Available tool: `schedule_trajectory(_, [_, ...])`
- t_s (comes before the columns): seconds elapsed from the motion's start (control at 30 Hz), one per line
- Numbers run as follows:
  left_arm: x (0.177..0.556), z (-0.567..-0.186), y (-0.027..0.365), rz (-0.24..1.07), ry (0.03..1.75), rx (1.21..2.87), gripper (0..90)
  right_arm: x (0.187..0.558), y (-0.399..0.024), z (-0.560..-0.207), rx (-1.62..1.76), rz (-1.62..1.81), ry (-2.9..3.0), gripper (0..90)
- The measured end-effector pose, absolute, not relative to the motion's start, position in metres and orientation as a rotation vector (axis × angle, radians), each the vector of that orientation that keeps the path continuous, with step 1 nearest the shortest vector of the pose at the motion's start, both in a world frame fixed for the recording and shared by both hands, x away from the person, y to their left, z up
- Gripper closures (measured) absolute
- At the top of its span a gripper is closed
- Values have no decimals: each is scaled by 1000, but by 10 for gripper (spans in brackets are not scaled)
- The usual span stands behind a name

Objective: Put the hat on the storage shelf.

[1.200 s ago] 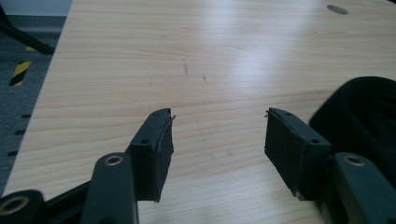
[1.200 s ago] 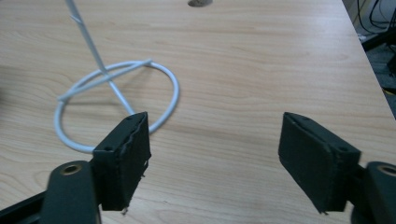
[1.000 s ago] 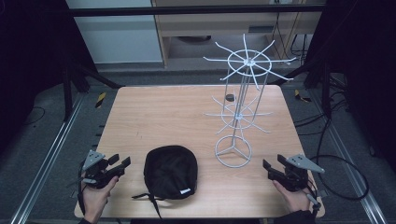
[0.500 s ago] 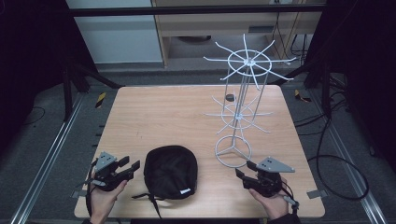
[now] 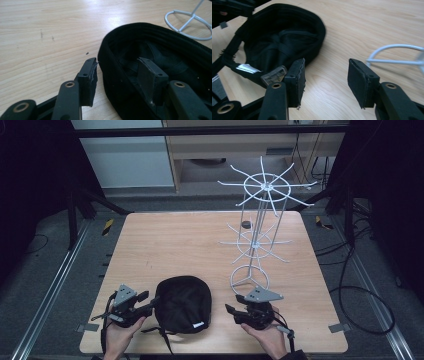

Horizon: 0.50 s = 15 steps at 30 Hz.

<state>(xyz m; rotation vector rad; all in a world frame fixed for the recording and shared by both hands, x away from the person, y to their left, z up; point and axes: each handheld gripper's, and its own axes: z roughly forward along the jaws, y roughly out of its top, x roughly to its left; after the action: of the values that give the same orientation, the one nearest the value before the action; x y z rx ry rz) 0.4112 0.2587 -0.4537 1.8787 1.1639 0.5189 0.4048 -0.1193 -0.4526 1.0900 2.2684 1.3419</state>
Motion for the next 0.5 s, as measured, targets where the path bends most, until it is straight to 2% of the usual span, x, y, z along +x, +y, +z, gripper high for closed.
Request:
schedule_trajectory(0.23, [417, -460, 251, 509, 1177, 1939, 522, 411, -87, -457, 1068, 1359, 2324, 468])
schedule_trajectory(0.5, [422, -466, 251, 478, 1202, 1969, 588, 418, -63, -464, 1076, 1349, 2351, 442])
